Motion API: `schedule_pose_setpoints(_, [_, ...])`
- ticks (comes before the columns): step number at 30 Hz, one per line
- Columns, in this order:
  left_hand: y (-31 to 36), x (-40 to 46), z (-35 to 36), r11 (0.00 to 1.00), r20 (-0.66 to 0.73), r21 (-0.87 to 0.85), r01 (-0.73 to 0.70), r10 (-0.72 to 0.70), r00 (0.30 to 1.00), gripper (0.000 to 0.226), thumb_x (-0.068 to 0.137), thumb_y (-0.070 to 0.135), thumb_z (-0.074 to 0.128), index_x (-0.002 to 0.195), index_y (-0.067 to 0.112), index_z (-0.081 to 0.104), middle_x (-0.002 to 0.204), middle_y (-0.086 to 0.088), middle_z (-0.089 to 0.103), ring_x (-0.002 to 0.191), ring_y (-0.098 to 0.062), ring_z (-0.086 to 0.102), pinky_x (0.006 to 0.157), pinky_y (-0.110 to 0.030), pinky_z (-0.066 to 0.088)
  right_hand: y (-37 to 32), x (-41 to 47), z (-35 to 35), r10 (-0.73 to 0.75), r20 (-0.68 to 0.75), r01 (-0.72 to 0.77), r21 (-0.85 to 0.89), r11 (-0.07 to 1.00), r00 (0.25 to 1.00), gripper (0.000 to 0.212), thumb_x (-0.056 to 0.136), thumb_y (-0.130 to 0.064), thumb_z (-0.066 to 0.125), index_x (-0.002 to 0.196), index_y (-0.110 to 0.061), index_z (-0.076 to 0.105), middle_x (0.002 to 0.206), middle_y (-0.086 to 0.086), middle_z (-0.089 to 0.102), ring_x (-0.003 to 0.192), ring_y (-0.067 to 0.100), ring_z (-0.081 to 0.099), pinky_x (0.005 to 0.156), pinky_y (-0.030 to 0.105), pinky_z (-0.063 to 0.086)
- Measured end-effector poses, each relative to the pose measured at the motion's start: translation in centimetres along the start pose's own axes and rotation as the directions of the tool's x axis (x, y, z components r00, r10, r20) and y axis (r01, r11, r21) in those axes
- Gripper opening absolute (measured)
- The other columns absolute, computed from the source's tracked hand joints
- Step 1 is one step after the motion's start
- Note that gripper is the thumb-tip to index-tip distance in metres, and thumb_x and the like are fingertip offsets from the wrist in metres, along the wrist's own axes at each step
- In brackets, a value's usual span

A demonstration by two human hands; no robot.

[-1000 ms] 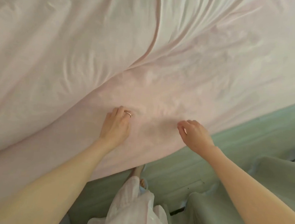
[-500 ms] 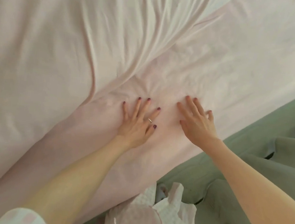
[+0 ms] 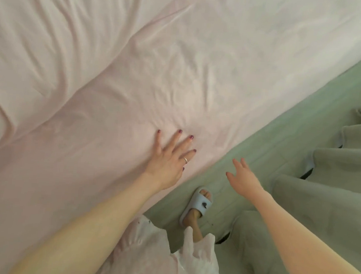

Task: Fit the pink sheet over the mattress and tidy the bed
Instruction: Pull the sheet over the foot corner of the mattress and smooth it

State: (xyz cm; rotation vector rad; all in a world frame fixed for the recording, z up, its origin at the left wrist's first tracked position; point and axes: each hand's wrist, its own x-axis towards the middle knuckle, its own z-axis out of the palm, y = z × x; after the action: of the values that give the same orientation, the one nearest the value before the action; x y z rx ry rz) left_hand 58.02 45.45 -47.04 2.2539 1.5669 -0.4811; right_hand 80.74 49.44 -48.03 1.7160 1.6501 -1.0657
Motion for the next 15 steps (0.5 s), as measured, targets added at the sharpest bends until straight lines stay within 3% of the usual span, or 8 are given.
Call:
schedule_pose_setpoints(2, [2.5,1.3,-0.6,0.984,-0.013,-0.114,-0.135,0.134,0.991,0.042,0.095,0.024,0.039,0.136,0.024,0.045,0.158,-0.002,0.014,0.147,-0.022,0.004,0.115,-0.058,-0.005,2.2,0.8,-1.4,0.019,0.009,-0.020,0.134,0.991,1.000,0.057,0.099,-0.025,0.041,0.149,-0.008,0.019,0.157,0.012,0.015,0.142,0.027,0.025,0.111,0.034,0.026])
schedule_pose_setpoints(4, [4.1,2.6,-1.6,0.959,-0.112,-0.168,-0.231,0.214,0.970,0.039,0.088,0.012,0.048,0.126,0.016,0.058,0.146,-0.007,0.042,0.141,-0.025,0.031,0.117,-0.046,0.012,3.0,1.6,-3.3,0.043,-0.026,-0.034,0.285,0.958,0.999,0.056,0.099,-0.026,0.042,0.147,-0.006,0.022,0.154,0.012,0.026,0.142,0.027,0.027,0.112,0.032,0.024])
schedule_pose_setpoints(5, [4.7,3.6,-2.0,0.963,-0.208,-0.149,-0.223,0.190,0.960,0.039,0.082,0.007,0.054,0.119,0.014,0.062,0.137,-0.009,0.053,0.134,-0.028,0.041,0.114,-0.047,0.023,3.2,2.0,-4.4,0.055,-0.064,-0.028,0.356,0.934,0.996,0.057,0.099,-0.026,0.042,0.147,-0.006,0.022,0.154,0.012,0.027,0.142,0.027,0.027,0.111,0.032,0.023])
schedule_pose_setpoints(7, [5.0,5.7,-3.1,0.986,-0.329,-0.155,-0.058,0.003,0.944,0.044,0.072,0.003,0.057,0.115,0.012,0.064,0.128,-0.012,0.058,0.130,-0.033,0.043,0.105,-0.057,0.034,3.2,2.5,-6.3,0.013,-0.250,0.087,0.387,0.918,0.968,0.059,0.098,-0.024,0.043,0.148,-0.007,0.017,0.156,0.014,0.019,0.143,0.029,0.021,0.111,0.034,0.023])
schedule_pose_setpoints(9, [4.8,7.8,-5.0,0.973,-0.317,-0.202,0.115,-0.176,0.932,0.054,0.077,0.004,0.053,0.130,0.012,0.052,0.142,-0.016,0.043,0.139,-0.036,0.028,0.105,-0.066,0.026,3.1,2.9,-7.6,-0.166,-0.489,0.269,0.147,0.952,0.856,0.061,0.097,-0.021,0.043,0.150,-0.012,0.014,0.158,0.015,0.009,0.144,0.033,0.016,0.111,0.041,0.025])
schedule_pose_setpoints(11, [4.5,9.9,-6.4,0.928,-0.154,-0.240,0.284,-0.325,0.933,0.064,0.087,0.012,0.046,0.147,0.021,0.025,0.158,-0.012,0.009,0.146,-0.034,0.001,0.109,-0.066,0.010,3.1,3.8,-8.7,-0.380,-0.529,0.375,-0.122,0.919,0.759,0.063,0.096,-0.020,0.043,0.151,-0.019,0.012,0.159,0.010,0.003,0.146,0.032,0.010,0.112,0.045,0.026])
schedule_pose_setpoints(13, [4.3,11.5,-7.4,0.893,0.035,-0.241,0.380,-0.384,0.923,0.068,0.091,0.017,0.040,0.149,0.030,0.007,0.158,-0.002,-0.015,0.145,-0.030,-0.015,0.110,-0.066,0.002,3.3,4.8,-9.4,-0.460,-0.427,0.396,-0.235,0.888,0.778,0.064,0.096,-0.020,0.042,0.151,-0.024,0.009,0.160,0.004,-0.003,0.147,0.028,0.005,0.113,0.046,0.023])
schedule_pose_setpoints(15, [5.1,12.2,-7.8,0.923,0.128,-0.225,0.311,-0.288,0.949,0.069,0.090,0.011,0.036,0.148,0.034,0.006,0.157,0.007,-0.018,0.145,-0.026,-0.017,0.109,-0.067,0.004,4.3,5.6,-9.3,-0.416,-0.265,0.366,-0.217,0.905,0.870,0.062,0.097,-0.022,0.040,0.150,-0.026,0.009,0.160,0.000,-0.007,0.146,0.026,0.006,0.111,0.045,0.028])
